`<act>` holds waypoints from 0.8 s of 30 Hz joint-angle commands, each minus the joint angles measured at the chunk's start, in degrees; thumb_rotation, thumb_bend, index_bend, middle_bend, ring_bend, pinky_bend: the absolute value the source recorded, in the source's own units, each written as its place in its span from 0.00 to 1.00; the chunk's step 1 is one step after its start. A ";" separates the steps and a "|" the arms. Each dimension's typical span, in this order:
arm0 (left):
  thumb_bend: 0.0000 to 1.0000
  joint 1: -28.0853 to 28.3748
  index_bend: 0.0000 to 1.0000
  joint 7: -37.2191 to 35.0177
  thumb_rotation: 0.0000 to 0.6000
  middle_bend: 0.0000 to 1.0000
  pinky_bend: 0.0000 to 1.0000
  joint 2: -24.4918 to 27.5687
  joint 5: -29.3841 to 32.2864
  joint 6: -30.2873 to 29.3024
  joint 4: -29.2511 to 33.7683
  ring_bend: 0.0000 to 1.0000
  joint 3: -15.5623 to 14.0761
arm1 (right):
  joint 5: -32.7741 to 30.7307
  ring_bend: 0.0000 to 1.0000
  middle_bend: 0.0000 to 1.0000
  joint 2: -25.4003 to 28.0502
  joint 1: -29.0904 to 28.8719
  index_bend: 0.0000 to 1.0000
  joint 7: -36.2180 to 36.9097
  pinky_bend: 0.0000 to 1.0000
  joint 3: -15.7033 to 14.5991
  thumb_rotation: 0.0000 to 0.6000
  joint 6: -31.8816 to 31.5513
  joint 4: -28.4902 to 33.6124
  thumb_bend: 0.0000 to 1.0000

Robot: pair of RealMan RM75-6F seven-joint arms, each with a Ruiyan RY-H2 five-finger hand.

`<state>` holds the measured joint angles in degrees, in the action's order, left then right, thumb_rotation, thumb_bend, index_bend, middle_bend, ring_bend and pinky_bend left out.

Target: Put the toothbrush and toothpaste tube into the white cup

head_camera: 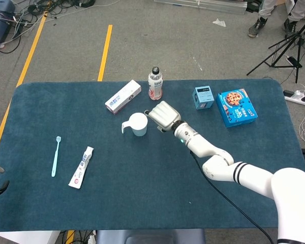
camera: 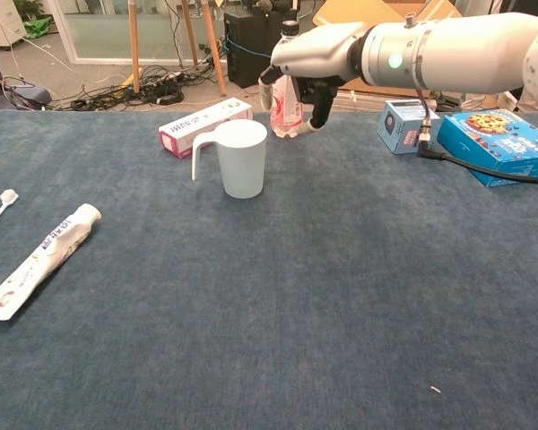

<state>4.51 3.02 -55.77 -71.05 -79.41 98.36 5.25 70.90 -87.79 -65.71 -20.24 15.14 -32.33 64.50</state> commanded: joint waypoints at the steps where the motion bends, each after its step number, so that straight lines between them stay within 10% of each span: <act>1: 0.24 0.08 0.46 -0.03 1.00 0.12 0.00 -0.01 0.32 0.23 -0.14 0.01 0.11 | 1.63 1.00 0.99 -2.30 -1.74 0.33 2.55 1.00 -0.65 1.00 0.83 -3.07 0.21; 24: 0.24 0.04 0.46 -1.27 1.00 0.12 0.00 0.30 2.39 1.55 -1.18 0.01 0.57 | 8.77 1.00 0.99 -12.93 -7.66 0.41 15.79 1.00 -4.32 1.00 2.70 -20.04 0.25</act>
<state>4.55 1.76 -55.47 -68.66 -77.85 97.18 5.82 79.29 -100.26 -73.10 -4.99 11.13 -29.74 45.02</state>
